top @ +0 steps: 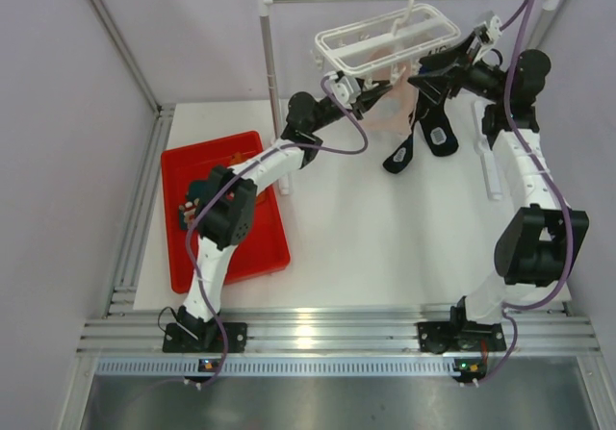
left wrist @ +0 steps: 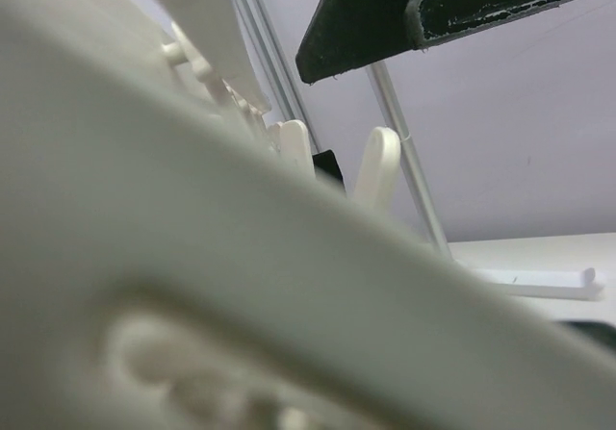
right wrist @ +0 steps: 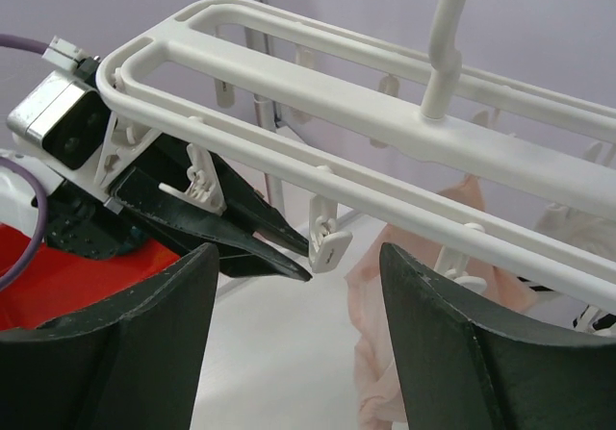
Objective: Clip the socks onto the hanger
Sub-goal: Open the clamp at the hanger.
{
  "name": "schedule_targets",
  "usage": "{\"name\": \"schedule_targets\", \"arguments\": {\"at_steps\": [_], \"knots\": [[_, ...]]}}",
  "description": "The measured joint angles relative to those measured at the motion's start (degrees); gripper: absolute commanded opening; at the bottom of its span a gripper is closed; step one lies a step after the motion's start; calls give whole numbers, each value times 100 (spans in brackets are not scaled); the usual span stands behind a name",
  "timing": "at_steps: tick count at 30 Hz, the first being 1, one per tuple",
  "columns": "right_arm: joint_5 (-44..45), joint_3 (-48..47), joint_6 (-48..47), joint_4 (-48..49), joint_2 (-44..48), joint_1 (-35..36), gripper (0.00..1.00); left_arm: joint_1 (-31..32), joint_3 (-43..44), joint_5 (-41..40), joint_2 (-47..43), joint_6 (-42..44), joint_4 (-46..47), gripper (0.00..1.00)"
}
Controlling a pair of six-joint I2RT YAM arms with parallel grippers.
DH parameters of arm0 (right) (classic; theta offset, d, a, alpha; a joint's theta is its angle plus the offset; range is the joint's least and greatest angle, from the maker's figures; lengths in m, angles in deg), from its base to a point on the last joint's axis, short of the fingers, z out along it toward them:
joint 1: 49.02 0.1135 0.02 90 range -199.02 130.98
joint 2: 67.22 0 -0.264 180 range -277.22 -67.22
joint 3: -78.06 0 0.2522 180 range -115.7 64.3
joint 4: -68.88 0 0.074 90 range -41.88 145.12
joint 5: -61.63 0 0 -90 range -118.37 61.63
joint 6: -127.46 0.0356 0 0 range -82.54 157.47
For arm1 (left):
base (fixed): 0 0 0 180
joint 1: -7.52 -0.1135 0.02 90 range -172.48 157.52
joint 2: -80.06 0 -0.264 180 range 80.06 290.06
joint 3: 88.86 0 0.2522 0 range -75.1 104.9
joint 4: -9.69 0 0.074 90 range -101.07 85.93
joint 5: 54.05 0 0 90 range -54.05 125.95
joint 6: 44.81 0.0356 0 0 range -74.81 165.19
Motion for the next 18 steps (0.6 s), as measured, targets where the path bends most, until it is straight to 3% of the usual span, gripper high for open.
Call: {"name": "schedule_targets", "arguments": {"at_steps": [12,18], "knots": [[-52,-52,-116,46,-507,103,66,-83,105,376,-2,-391,-26,6],[0,-140,337,448,-789,179,63,-85,118,457,0,-439,-28,7]]}}
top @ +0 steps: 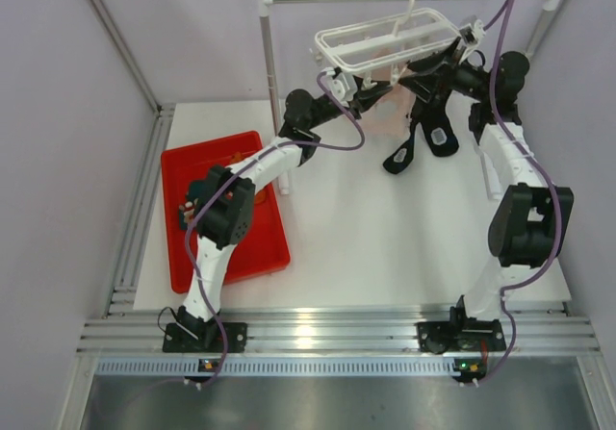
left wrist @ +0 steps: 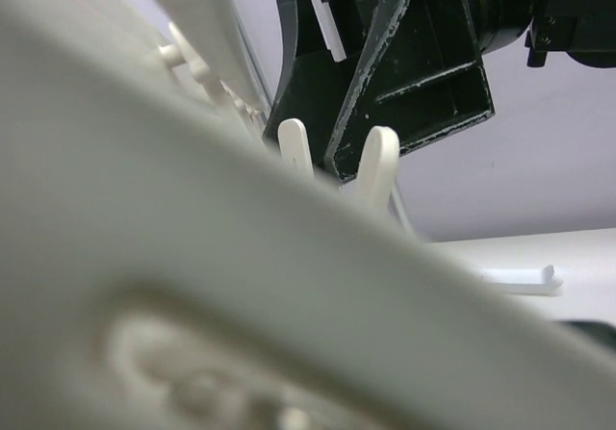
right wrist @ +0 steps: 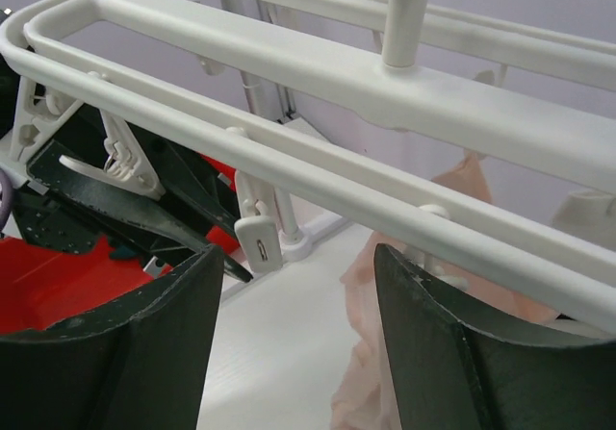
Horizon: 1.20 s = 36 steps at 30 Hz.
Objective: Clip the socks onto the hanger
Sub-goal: Open the clamp at the hanger.
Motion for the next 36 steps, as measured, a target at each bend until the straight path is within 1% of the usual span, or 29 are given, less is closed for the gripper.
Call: {"name": "schedule_targets", "arguments": {"at_steps": [4,7,8,11,12,13,14,17,18,21,22,28,30,33,36], "knots": [[0,-122,319,302,-33,79,61,0,2,13,0,-24,0,7],[-7,-216,501,437,-35,129,54,0,9,28,-2,-55,-2,8],[-17,-221,535,476,-35,144,48,0,9,31,-2,-59,-2,8],[-15,-256,544,470,-52,170,37,-2,15,48,-2,-90,-4,10],[-20,-262,535,466,-59,173,34,-2,15,48,-2,-101,-7,14],[-13,-282,540,444,-68,173,29,-2,15,46,-2,-111,-7,18],[4,-282,531,442,-70,173,17,-2,15,44,-4,-118,-11,22],[127,-284,520,352,-70,240,3,-2,-74,-57,-63,-140,-81,35],[173,-284,522,306,-70,284,2,-2,-203,-111,-149,-136,-142,43],[306,-278,531,199,-59,382,0,-2,-778,-363,-527,-101,-282,48],[358,-275,533,168,-46,407,0,-2,-997,-514,-686,-90,-341,54],[708,-42,588,44,201,457,0,24,-2715,-1392,-2009,376,-551,58],[892,37,623,-46,286,485,0,61,-3099,-1580,-2376,592,-577,58],[1233,129,686,-254,431,573,0,302,-3388,-1884,-2756,1117,-570,57],[1572,208,758,-457,560,693,0,678,-3414,-2179,-2852,1598,-457,55]]}}
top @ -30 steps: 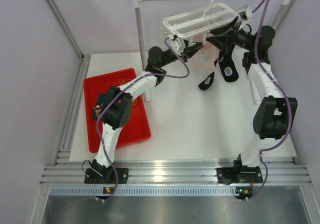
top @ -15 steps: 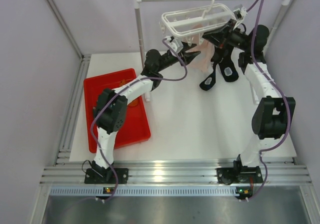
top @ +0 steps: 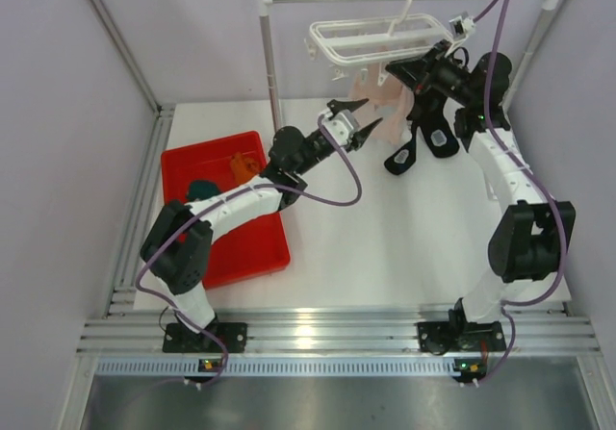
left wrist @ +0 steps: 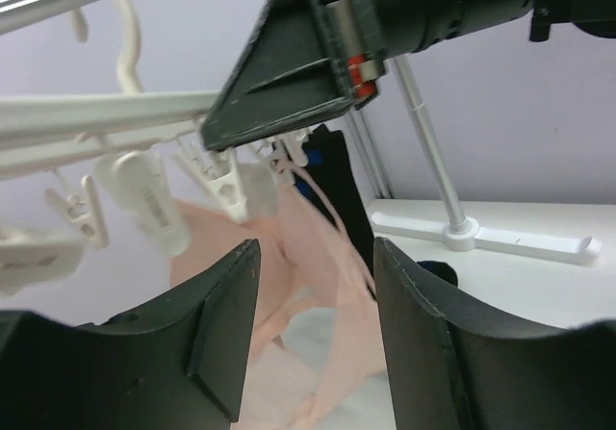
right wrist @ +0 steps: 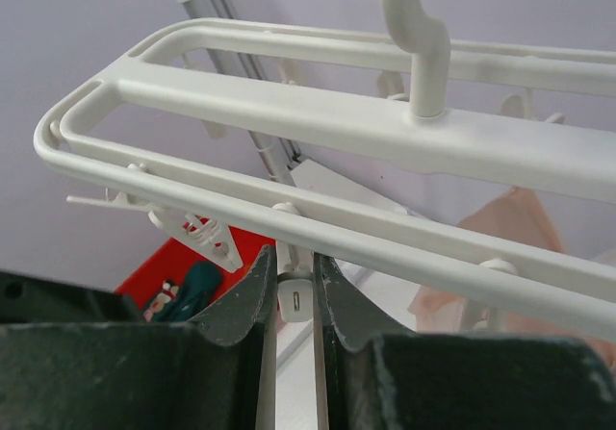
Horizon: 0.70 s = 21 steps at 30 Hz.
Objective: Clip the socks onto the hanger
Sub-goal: Open the clamp at the hanger.
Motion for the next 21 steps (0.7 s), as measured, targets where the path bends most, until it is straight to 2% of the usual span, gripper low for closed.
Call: {"name": "schedule_targets", "arguments": {"at_steps": [4,8,15,21], "knots": [[544,17,90,-442,192,155,0,367,133,-321,140,479,15,55],[1010,17,162,-807,382,260,0,535,675,-918,577,863,22,55],[1725,0,107,-1460,542,417,0,590,1335,-1969,1239,1523,212,56],[1993,-7,72,-1759,544,490,0,590,2151,-2380,1832,2074,210,53]]}}
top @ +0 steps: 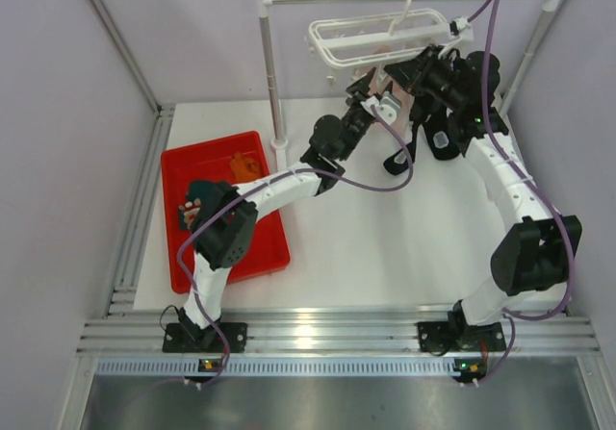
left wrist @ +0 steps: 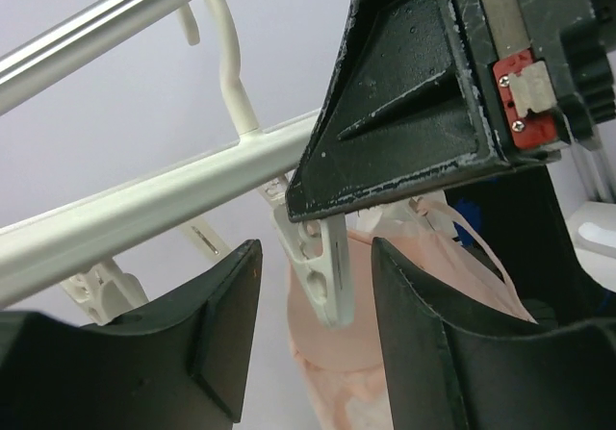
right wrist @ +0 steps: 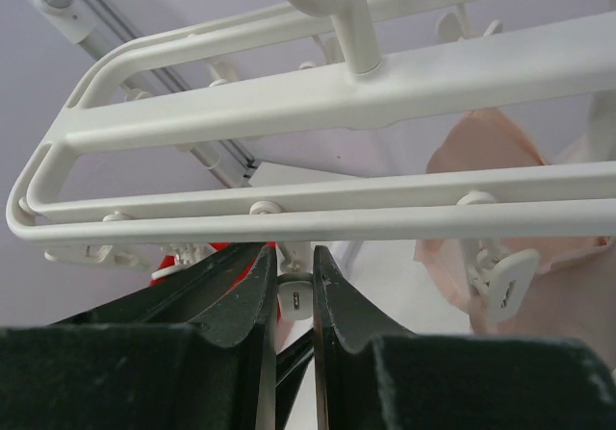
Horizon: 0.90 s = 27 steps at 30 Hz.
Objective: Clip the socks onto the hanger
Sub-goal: Open the clamp at the hanger.
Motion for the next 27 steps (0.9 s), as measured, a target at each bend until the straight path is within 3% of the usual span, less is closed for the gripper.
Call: {"name": "schedule_targets", "arguments": {"at_steps": [5,11,15,24,25,27], "knots": [[85,-70,-7,-131,7,76,0,-4,413,-133,291,223,-61,46],[146,-114,-2,-216,35,81,0,-52,841,-232,511,282,-232,45],[155,-151,9,-251,39,81,0,-83,1023,-254,581,256,-446,36],[310,-192,13,-431,39,94,0,-94,1040,-223,584,125,-675,38],[321,-192,13,-448,39,94,0,-96,1023,-225,584,114,-682,35],[339,-192,17,-492,39,96,0,-101,1005,-223,584,70,-702,17]]}}
